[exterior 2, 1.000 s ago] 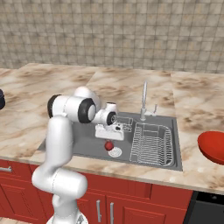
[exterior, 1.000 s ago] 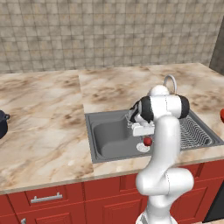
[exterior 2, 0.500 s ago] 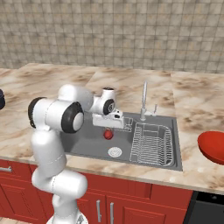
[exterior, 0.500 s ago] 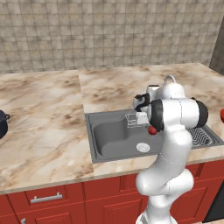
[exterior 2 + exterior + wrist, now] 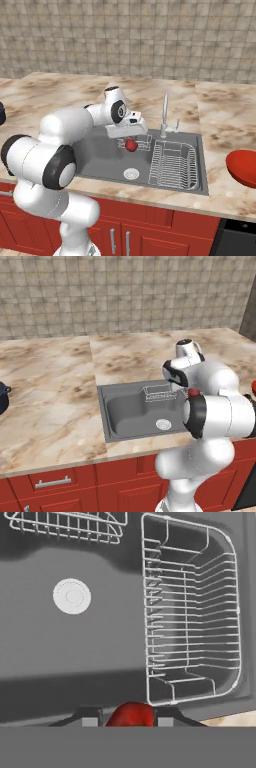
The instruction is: Pick the bell pepper from the sink and place it in the bowl. Then pick the bowl and place it in the microwave. Then close the microwave door and press the start button.
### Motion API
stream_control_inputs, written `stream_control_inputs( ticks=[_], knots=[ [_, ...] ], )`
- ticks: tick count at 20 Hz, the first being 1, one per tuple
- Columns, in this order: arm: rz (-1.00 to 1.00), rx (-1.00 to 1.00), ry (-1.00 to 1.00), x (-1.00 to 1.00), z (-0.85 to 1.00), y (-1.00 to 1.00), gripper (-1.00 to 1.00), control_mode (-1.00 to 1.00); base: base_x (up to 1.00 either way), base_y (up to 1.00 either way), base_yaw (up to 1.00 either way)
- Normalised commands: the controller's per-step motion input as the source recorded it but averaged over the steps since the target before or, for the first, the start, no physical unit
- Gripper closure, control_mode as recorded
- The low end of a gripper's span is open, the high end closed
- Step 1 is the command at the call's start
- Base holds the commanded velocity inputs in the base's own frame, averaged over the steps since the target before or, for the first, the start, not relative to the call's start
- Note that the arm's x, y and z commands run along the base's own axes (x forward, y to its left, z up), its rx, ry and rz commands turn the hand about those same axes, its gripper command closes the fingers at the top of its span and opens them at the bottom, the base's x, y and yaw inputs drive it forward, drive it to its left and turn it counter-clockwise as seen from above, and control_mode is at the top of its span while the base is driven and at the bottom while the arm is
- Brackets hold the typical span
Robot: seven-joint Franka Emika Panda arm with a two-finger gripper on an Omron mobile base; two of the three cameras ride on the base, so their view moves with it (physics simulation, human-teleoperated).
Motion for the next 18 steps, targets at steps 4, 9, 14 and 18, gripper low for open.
stream_control_inputs(
  ticks=[4,9,14,18],
  knots=[
    [0.0,-0.24,-0.08,-0.64,1.0,-0.74,1.0,-1.0,0.0,0.0,0.0],
    [0.0,-0.16,-0.02,-0.59,1.0,-0.88,1.0,-1.0,0.0,0.0,0.0],
    [0.0,-0.05,0.0,-0.41,1.0,-0.97,1.0,-1.0,0.0,0.0,0.0],
    [0.03,0.0,0.05,-0.02,0.63,-1.0,1.0,-1.0,0.0,0.0,0.0]
  ],
)
